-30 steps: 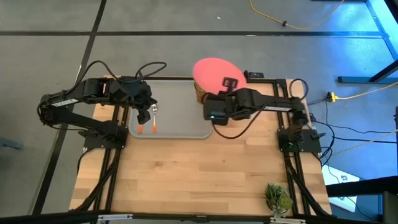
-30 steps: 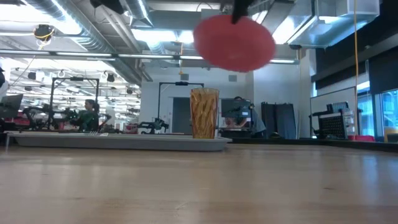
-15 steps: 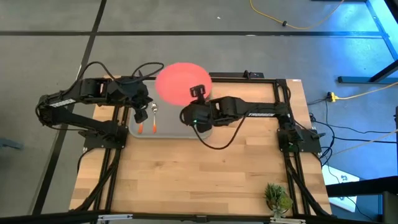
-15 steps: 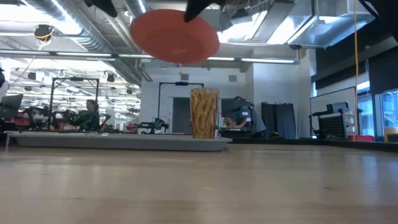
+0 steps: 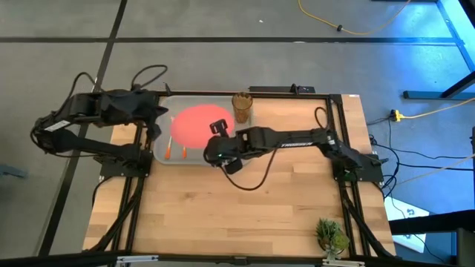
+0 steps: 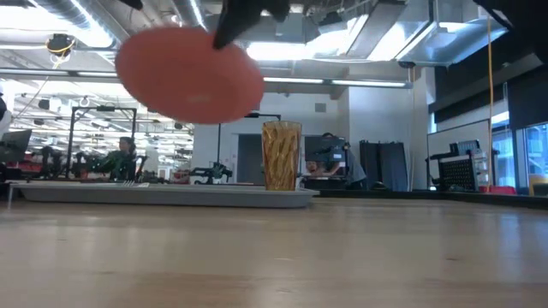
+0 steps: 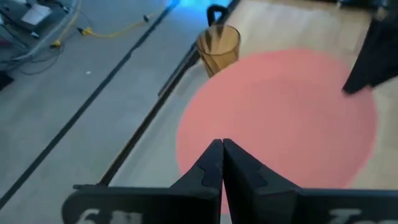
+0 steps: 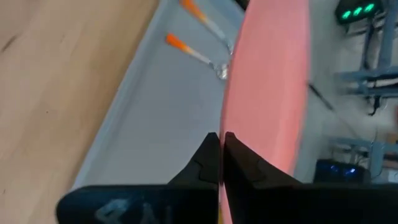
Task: Pick and place plate/cup/fork/spoon on tray
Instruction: Put the pink plate to the right side of the orange spoon on the gray serving tray
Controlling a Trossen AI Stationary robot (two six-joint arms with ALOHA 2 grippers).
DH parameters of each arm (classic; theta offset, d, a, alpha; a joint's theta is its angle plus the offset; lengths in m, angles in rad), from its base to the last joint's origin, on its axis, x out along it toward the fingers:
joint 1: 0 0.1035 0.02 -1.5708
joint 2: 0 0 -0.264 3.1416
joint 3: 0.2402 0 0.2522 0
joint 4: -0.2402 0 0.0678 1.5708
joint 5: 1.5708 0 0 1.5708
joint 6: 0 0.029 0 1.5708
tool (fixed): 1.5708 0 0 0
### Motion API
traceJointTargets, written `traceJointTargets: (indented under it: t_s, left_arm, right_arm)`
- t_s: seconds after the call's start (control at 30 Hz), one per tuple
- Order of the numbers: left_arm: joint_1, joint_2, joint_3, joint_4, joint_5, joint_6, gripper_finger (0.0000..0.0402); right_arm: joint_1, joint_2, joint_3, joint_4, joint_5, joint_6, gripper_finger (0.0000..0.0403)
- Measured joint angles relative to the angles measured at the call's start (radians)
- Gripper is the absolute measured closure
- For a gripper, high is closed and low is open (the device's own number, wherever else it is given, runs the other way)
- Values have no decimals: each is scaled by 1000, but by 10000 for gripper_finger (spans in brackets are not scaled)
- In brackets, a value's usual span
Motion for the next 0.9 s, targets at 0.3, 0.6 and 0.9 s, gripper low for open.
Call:
traceJointTargets:
  t_s: [0.3,0.6,0.9]
  left_arm:
    - [0,-85,0,0,-13,0,401]
    - [0,-92,0,0,-27,6,401]
    - [0,-91,0,-2,-27,7,401]
  right_arm:
    - [1,127,0,-20,-52,95,397]
    - [-4,219,0,-58,-106,202,397]
    - [-30,254,-1,-62,-162,228,397]
